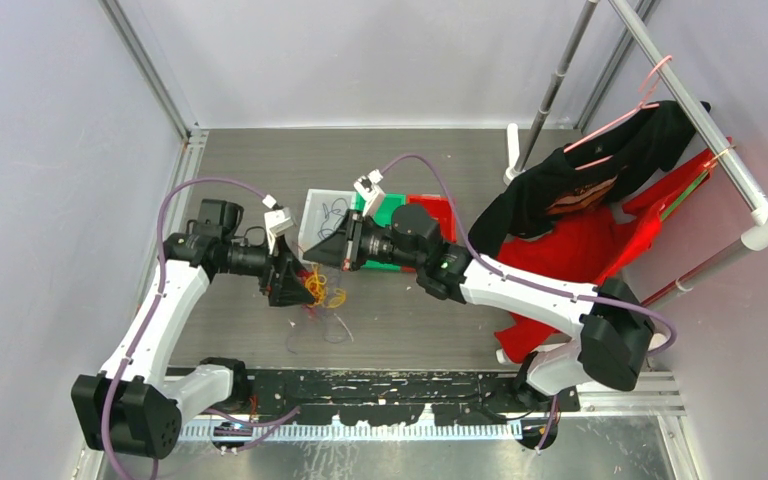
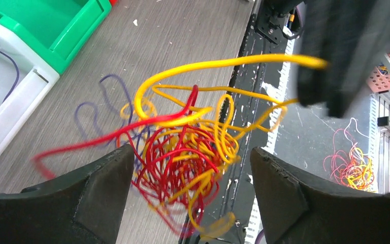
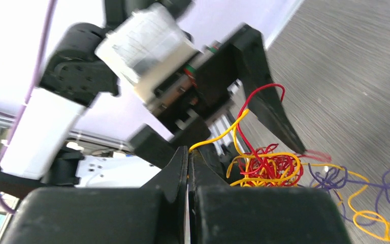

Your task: Untangle the cables

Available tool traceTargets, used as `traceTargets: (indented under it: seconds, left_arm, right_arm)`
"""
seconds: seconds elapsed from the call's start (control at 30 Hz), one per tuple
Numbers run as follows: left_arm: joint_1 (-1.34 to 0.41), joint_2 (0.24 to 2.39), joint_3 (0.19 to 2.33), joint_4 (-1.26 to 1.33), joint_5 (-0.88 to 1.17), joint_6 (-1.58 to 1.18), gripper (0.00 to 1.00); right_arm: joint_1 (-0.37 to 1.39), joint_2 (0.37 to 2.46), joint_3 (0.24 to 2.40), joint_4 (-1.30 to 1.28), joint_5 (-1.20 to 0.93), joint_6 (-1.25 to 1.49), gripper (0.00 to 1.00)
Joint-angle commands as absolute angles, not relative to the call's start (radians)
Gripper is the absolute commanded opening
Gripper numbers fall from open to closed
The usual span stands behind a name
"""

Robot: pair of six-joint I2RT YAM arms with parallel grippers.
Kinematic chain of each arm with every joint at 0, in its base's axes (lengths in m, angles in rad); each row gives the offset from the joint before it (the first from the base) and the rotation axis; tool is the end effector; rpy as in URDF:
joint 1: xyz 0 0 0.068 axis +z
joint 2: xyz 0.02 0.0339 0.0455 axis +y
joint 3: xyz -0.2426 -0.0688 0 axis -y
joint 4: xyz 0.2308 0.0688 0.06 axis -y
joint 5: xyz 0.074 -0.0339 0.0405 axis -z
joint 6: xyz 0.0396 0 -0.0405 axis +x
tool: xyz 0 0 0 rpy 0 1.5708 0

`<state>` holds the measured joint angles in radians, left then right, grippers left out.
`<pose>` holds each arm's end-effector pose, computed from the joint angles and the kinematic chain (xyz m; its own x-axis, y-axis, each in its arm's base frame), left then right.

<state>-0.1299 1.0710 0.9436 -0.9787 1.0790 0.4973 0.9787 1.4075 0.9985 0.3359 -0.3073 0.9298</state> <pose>0.1758 -0.0582 0.2737 -0.5630 0.3007 -0.7698 0.8209 0.3113 -0.4788 0.1729 0.2785 0.3080 -0.7932 0.1895 -0.5787 -0.5410 0.2170 0.8126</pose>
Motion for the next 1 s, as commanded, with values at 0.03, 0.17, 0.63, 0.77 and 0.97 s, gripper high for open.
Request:
traceTargets:
  seconds: [0.03, 0.17, 0.63, 0.77, 0.97]
  left_arm:
    - [-0.133, 1.049, 0.925, -0.928, 1.082, 0.534, 0.7]
    - [-0.134, 1.044, 0.92, -0.946, 1.026, 0.578, 0.2]
    - [-0.133, 0.964, 0.873, -0.923, 0.794, 0.688, 0.21]
    - [-0.133, 0.935, 0.868, -0.923, 0.748, 0.7, 0.18]
    - [-0.134, 0.937, 0.897, -0.995, 0.752, 0.761, 0.4]
  right_arm:
    - [0.976, 1.413, 1.095, 0.466, -0.341, 0.993, 0.01]
    - [0.966, 1.387, 1.101, 0.406, -0.312, 0.97, 0.01]
    - [0.871, 1.169, 1.078, 0.053, -0.138, 0.797, 0.01]
    - [0.871, 1.138, 1.08, -0.064, -0.079, 0.728, 0.01]
    - [0.871, 1.093, 1.095, -0.214, 0.03, 0.65, 0.01]
